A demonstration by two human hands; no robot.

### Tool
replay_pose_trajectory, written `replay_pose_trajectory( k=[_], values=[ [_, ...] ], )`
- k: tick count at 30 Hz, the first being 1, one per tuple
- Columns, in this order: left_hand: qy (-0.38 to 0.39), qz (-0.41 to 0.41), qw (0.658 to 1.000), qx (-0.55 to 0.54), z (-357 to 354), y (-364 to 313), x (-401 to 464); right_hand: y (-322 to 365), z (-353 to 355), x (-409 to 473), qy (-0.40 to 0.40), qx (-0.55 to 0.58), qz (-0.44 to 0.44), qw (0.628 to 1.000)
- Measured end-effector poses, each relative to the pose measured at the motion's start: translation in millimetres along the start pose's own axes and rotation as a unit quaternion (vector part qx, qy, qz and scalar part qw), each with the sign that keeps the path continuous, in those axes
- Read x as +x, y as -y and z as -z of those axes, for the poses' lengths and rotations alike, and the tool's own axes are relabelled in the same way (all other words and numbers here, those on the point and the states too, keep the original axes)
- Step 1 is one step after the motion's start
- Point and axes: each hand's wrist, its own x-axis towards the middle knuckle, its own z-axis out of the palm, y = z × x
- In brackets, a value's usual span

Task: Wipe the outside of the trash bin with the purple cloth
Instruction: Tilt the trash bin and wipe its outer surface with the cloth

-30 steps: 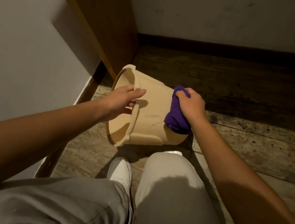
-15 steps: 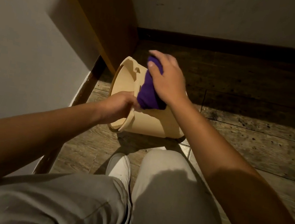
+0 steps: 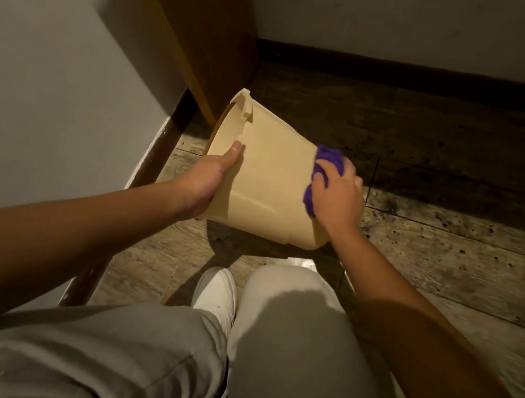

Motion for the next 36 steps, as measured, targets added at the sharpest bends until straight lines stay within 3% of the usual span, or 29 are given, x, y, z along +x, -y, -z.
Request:
replay_pose_trajectory(
  k=[4, 7, 13, 17, 20, 22, 29, 34, 36],
  values=[
    [0.015, -0.013, 1.0, 0.014, 0.0, 1.5, 1.2, -47.4, 8.7, -0.9, 0.036, -0.029, -0.116, 0.992],
    [-0.012, -0.024, 1.0, 0.005, 4.0, -6.3, 1.7, -52.5, 26.4, 0.5, 0.023, 0.013, -0.141, 0.99],
    [0.058, -0.069, 0.996, -0.023, 8.5, -30.0, -1.8, 28.7, 71.9, 22.4, -0.075, 0.139, -0.015, 0.987],
    [0.063, -0.081, 0.995, -0.011, -6.4, -27.5, -3.3, 100.1, 74.5, 17.0, -0.029, 0.158, 0.106, 0.981],
    [0.075, -0.039, 0.996, -0.04, -17.3, -25.5, -5.7, 128.5, 55.7, 5.4, 0.014, 0.144, 0.093, 0.985],
    [0.056, -0.048, 0.996, -0.042, -12.1, -23.3, -2.4, 131.6, 48.0, 2.1, 0.016, 0.139, 0.096, 0.986],
    [0.056, -0.069, 0.99, 0.111, 17.1, -10.6, 0.7, 131.8, 44.0, 21.6, 0.042, 0.184, 0.14, 0.972],
    [0.015, -0.125, 0.981, 0.145, 13.2, -9.2, 0.4, 105.3, 12.2, -13.1, -0.083, 0.078, 0.154, 0.981],
    [-0.011, -0.119, 0.985, 0.127, 20.0, -6.1, 4.7, 82.9, 5.5, -17.0, -0.091, 0.05, 0.126, 0.987]
  ],
)
